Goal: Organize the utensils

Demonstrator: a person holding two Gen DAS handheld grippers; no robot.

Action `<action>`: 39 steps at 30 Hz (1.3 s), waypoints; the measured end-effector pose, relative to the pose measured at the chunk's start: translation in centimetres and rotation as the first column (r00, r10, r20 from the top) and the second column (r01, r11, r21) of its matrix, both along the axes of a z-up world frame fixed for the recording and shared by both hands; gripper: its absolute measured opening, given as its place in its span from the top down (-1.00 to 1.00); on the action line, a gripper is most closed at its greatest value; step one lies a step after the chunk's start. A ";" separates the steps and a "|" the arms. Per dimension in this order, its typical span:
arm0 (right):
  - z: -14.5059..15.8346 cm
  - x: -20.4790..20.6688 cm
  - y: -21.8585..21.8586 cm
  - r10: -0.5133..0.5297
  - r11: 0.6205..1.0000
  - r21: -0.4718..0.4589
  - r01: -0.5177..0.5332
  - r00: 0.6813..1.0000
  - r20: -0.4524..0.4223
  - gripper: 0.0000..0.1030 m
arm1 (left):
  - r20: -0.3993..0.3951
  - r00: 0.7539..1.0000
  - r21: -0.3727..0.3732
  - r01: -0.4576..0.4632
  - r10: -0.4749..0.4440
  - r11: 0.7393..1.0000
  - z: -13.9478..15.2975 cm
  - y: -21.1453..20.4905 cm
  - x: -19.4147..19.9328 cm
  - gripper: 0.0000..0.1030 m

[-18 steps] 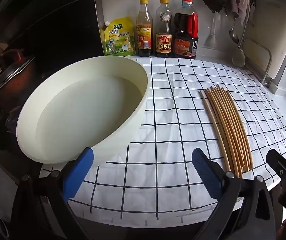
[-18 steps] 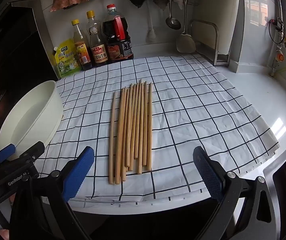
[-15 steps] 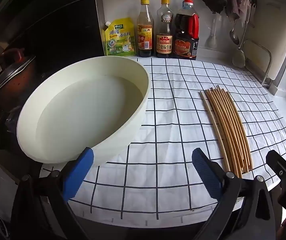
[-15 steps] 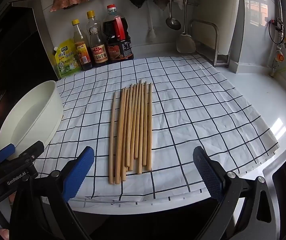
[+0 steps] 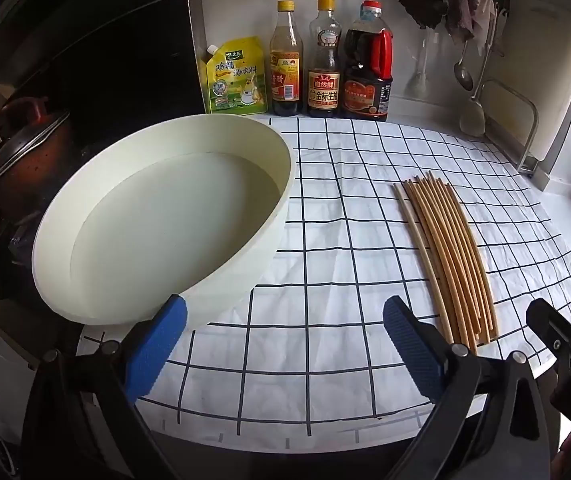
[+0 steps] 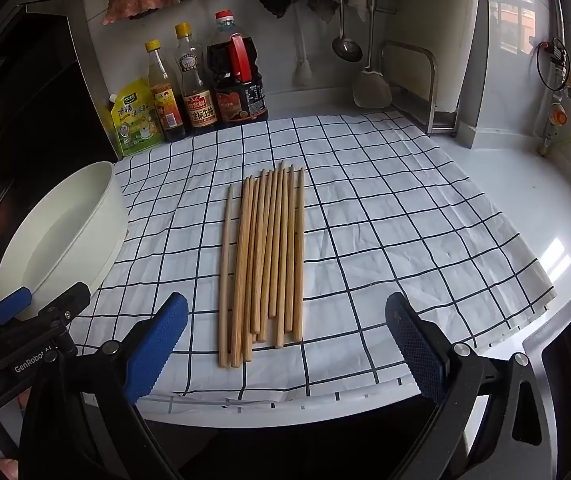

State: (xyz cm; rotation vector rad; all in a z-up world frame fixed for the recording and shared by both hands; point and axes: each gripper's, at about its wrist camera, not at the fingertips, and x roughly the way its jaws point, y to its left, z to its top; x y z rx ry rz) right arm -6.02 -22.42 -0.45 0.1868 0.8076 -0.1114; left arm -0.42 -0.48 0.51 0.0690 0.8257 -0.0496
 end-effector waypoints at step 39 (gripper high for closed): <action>0.2 -0.4 0.0 -0.007 1.000 -0.003 0.007 1.000 0.001 -0.84 | -0.006 1.000 -0.023 0.009 -0.009 1.000 -0.1 0.3 -0.3 -0.88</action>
